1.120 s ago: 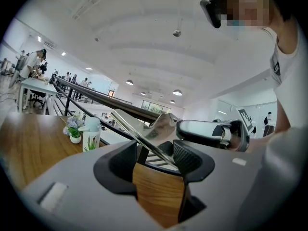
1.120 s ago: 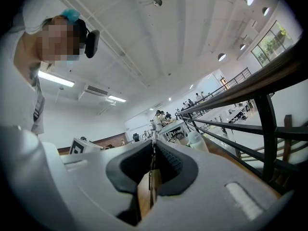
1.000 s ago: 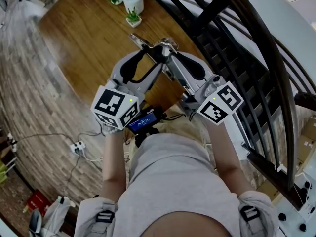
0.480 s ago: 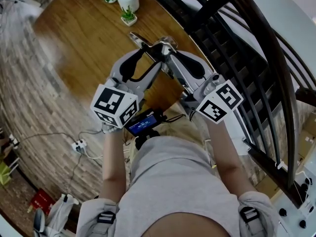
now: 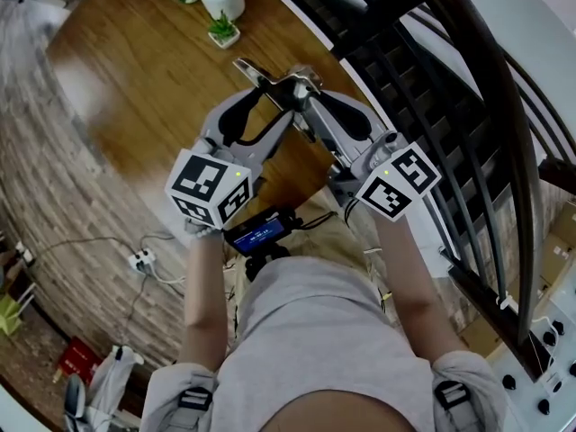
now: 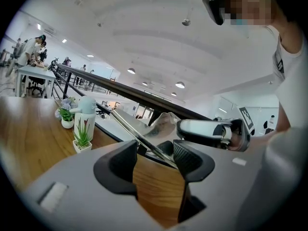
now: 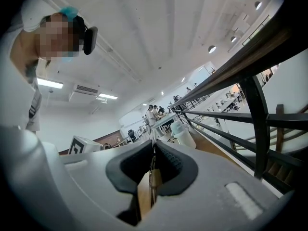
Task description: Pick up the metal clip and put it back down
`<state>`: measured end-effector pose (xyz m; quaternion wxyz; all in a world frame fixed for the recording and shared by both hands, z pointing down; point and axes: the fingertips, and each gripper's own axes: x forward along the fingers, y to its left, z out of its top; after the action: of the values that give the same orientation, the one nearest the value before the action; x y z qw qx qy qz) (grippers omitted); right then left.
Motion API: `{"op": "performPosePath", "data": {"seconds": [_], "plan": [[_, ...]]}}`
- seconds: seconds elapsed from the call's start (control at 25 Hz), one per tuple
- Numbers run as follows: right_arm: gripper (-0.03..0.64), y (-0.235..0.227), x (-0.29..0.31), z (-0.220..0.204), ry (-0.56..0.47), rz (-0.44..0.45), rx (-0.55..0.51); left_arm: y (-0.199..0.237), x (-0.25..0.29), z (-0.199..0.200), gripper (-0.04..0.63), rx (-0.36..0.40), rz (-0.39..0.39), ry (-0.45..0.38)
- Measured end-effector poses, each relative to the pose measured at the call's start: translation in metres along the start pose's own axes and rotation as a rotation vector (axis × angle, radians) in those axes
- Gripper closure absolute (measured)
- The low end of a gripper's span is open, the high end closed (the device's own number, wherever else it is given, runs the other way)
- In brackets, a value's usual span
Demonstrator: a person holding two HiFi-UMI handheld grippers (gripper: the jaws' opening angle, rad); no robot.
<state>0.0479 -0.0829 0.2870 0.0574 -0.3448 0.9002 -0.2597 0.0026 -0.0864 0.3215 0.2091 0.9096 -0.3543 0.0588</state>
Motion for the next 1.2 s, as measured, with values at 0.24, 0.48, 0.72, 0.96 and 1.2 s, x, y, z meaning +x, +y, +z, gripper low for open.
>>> {"op": "performPosePath", "data": {"seconds": [0.24, 0.48, 0.72, 0.96, 1.2], "plan": [[0.592, -0.018, 0.007, -0.001, 0.025, -0.002, 0.019, 0.01, 0.016, -0.005, 0.353, -0.032, -0.001, 0.015], [0.592, -0.035, 0.016, -0.009, 0.061, -0.007, 0.045, 0.023, 0.029, -0.014, 0.353, -0.05, 0.011, 0.041], [0.592, -0.058, 0.03, -0.022, 0.08, -0.016, 0.063, 0.042, 0.045, -0.029, 0.353, -0.084, 0.022, 0.063], [0.592, -0.078, 0.037, -0.032, 0.097, -0.031, 0.089, 0.054, 0.061, -0.043, 0.353, -0.115, 0.023, 0.086], [0.594, -0.094, 0.044, -0.04, 0.117, -0.034, 0.098, 0.065, 0.074, -0.054, 0.353, -0.143, 0.008, 0.096]]}}
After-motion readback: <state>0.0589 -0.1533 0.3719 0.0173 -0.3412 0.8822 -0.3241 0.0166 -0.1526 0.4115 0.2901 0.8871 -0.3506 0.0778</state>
